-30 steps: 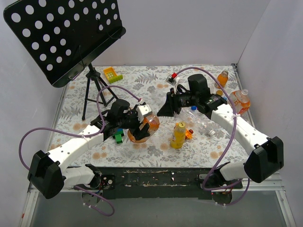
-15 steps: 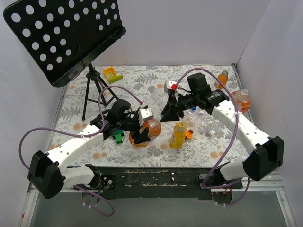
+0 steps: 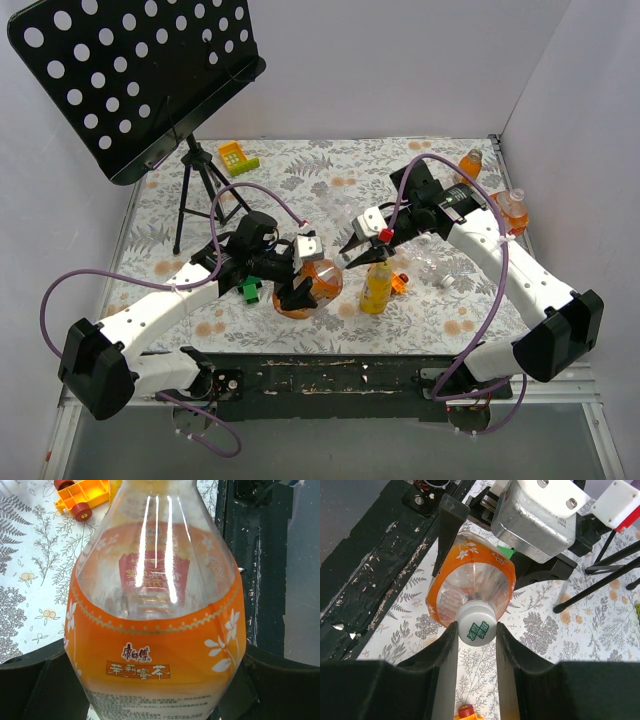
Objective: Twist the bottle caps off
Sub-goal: Unscrew the bottle cap from the plastic bottle.
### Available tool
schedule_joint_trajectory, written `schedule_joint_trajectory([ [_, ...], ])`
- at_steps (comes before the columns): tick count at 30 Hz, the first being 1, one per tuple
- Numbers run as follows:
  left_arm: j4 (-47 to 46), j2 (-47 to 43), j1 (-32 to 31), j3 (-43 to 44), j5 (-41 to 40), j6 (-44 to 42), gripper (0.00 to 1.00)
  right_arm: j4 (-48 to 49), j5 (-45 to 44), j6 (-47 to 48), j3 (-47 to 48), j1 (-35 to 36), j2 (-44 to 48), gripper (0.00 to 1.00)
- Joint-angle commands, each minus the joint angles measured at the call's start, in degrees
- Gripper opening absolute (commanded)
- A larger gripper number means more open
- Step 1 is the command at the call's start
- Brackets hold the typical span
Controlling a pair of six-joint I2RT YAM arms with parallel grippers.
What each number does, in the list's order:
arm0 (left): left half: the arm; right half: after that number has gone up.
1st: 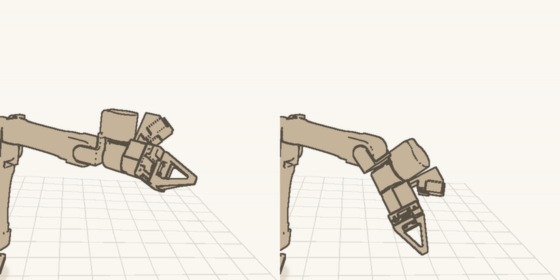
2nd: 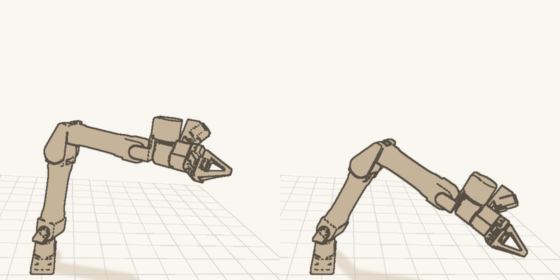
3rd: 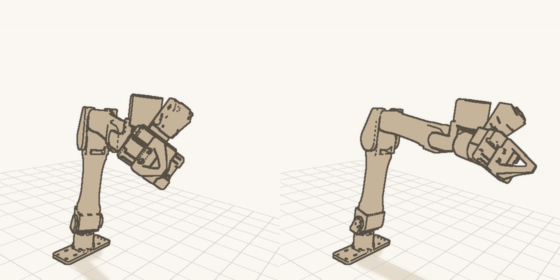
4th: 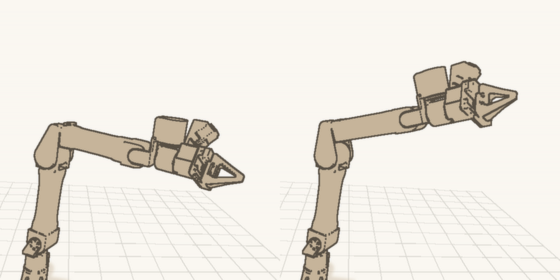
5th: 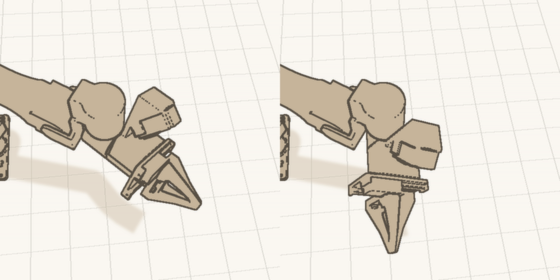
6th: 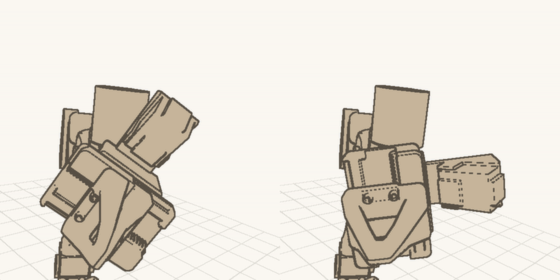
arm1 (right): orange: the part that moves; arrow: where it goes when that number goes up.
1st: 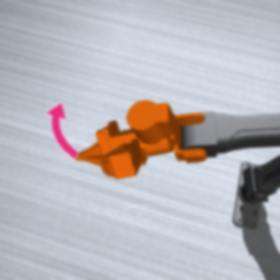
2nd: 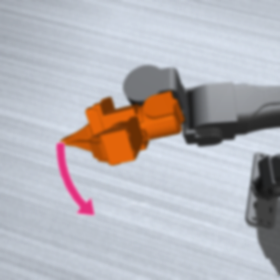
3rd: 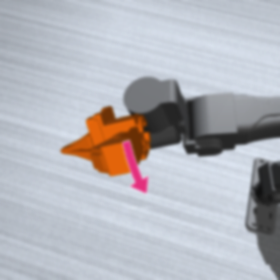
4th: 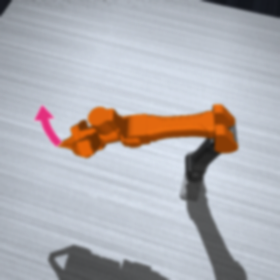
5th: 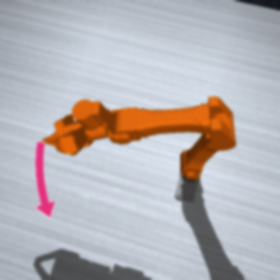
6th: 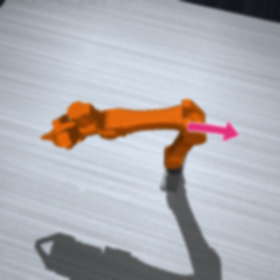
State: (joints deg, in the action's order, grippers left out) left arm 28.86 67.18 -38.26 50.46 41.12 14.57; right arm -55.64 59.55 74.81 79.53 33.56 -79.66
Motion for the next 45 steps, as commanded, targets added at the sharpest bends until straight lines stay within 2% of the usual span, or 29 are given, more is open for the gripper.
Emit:
schedule_joint_trajectory([
  [1,-4.3,-3.8,0.7,1.3,2.3,1.3,0.00,1.2,-3.5,-1.0,0.5,-0.5,1.7,0.01],
  [4,-5.0,-4.3,0.7,1.3,1.5,1.9,0.00,6.2,-3.0,-8.8,-1.1,-0.5,3.4,0.06],
  [6,-5.3,-4.7,0.6,1.3,1.1,2.2,0.00,8.5,-2.4,-11.0,-2.2,-0.5,4.5,0.18],
  [8,-5.7,-5.0,0.6,1.1,0.8,2.5,0.00,11.4,-2.2,-15.3,-3.0,-0.4,5.3,0.23],
  [13,-6.2,-5.6,0.6,0.6,0.2,2.9,0.00,12.5,-2.3,-21.2,-2.2,-0.7,5.7,0.40],
  [22,-8.6,-7.3,0.7,-1.0,-5.3,4.6,0.00,17.4,-1.8,-32.6,-2.8,-4.1,9.3,0.62],
  [24,-8.9,-7.2,0.7,-0.9,-6.8,5.1,0.00,19.3,-2.8,-37.3,-2.9,-4.3,9.5,0.66],
  [26,-9.3,-6.9,0.7,-0.4,-8.2,5.6,0.00,23.9,-4.3,-46.6,-3.4,-4.2,9.3,0.70],
  [27,-9.5,-6.6,0.7,-0.1,-9.0,5.8,0.00,27.7,-5.1,-55.0,-4.3,-4.3,9.1,0.70],
  [29,-9.6,-6.3,0.6,0.4,-9.7,6.0,0.00,31.5,-6.8,-65.5,-5.1,-4.3,7.9,0.70],
  [33,-9.7,-5.2,0.4,1.4,-10.7,6.5,0.00,32.6,-8.6,-77.0,-4.2,-4.1,4.5,0.66],
  [45,-10.0,-4.1,-0.1,1.9,-11.6,7.3,0.00,28.4,-10.9,-78.4,-3.3,-1.4,-0.2,0.58],
])
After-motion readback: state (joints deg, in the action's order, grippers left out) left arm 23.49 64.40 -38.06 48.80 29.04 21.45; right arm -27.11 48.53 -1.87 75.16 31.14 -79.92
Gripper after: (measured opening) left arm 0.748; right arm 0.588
